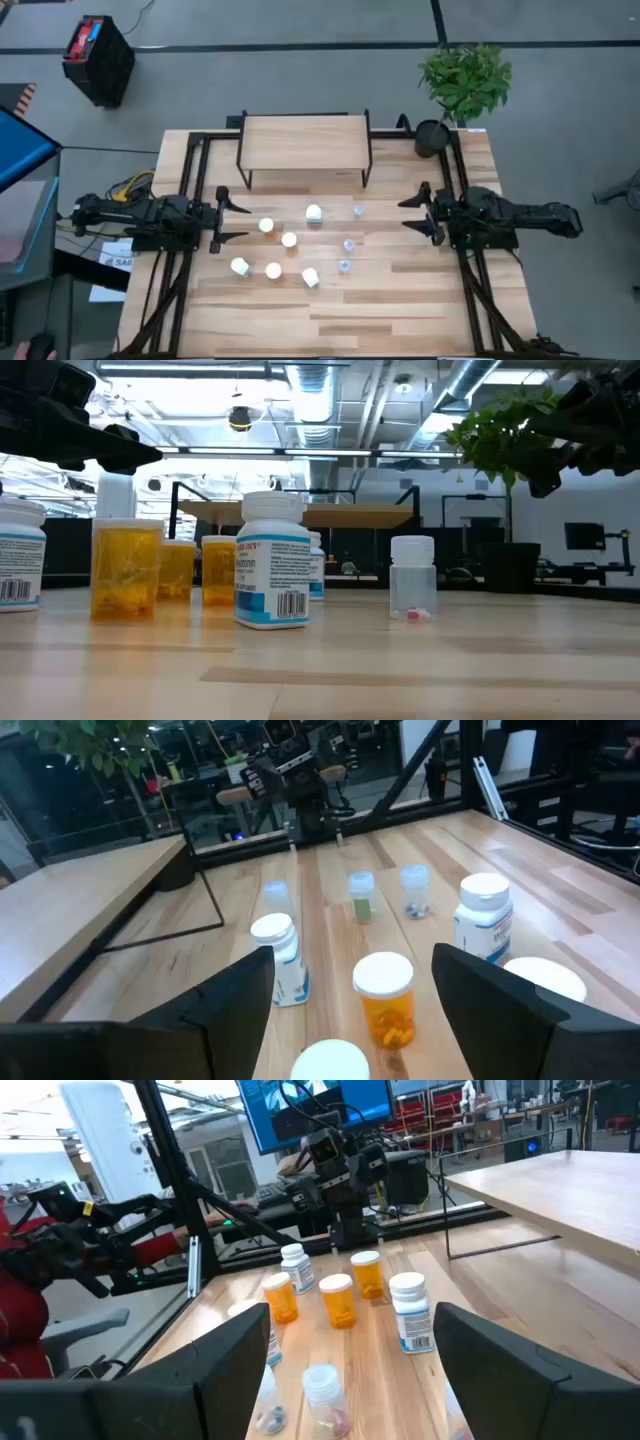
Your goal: Pick and place medicine bottles onto shelf by color
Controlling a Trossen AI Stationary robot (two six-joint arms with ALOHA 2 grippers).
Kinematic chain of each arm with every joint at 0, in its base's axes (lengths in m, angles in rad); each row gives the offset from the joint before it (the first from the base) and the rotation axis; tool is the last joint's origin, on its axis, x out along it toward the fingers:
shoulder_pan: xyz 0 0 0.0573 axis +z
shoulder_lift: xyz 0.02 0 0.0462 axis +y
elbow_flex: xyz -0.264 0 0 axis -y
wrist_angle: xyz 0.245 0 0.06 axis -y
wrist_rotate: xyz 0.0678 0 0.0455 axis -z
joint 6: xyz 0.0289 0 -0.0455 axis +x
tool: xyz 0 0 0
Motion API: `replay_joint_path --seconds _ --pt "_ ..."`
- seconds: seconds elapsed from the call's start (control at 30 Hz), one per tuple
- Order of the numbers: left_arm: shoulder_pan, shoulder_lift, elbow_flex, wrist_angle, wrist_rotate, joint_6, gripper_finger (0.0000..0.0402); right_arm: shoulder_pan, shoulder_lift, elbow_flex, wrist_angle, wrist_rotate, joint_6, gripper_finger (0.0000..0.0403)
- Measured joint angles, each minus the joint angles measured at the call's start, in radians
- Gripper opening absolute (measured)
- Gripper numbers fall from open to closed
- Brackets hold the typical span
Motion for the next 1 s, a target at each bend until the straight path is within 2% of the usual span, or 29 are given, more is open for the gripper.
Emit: replay_joint_path --seconds 0.6,0.77,1.0 --pt "0.0 0.0 0.0 0.0 0.0 0.0 0.0261 0.0 0.0 0.0 0.0 0.0 0.001 0.0306" --pt "0.0 0.0 0.0 0.0 0.0 0.0 0.0261 -0.004 0.0 0.0 0.0 0.024 0.109 0.0306" --pt "0.0 0.0 0.0 0.0 0.0 0.0 0.0261 -0.016 0.0 0.0 0.012 0.052 0.112 0.0306"
